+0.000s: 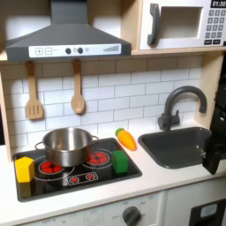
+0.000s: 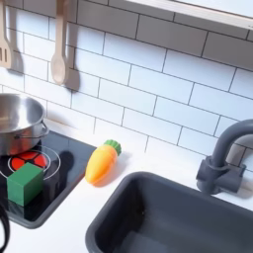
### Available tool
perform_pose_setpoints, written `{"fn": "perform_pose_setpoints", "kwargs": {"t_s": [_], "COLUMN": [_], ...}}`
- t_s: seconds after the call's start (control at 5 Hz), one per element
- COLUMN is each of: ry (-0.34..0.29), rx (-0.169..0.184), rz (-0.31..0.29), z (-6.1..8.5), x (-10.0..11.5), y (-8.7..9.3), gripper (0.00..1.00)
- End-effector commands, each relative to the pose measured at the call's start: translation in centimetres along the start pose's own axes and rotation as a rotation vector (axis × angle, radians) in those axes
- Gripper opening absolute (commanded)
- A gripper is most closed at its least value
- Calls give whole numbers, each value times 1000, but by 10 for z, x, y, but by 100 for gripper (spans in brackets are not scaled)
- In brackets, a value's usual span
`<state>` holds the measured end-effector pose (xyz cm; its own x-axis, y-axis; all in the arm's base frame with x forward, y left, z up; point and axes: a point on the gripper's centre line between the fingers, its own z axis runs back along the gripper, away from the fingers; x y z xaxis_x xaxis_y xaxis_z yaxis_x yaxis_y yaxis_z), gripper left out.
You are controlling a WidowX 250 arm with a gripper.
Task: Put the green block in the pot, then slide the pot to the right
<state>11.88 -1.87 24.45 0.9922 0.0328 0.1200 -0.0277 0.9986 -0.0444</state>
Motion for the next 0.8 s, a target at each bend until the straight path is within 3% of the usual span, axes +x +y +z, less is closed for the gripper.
{"fn": "perform_pose_setpoints", "kwargs": {"t_s": [0.0,0.6], "ry": [0,0], "rx": [0,46], "rz": [0,5], "z": [0,-10], "x": [0,44], "y": [0,3], "gripper": [100,100]}}
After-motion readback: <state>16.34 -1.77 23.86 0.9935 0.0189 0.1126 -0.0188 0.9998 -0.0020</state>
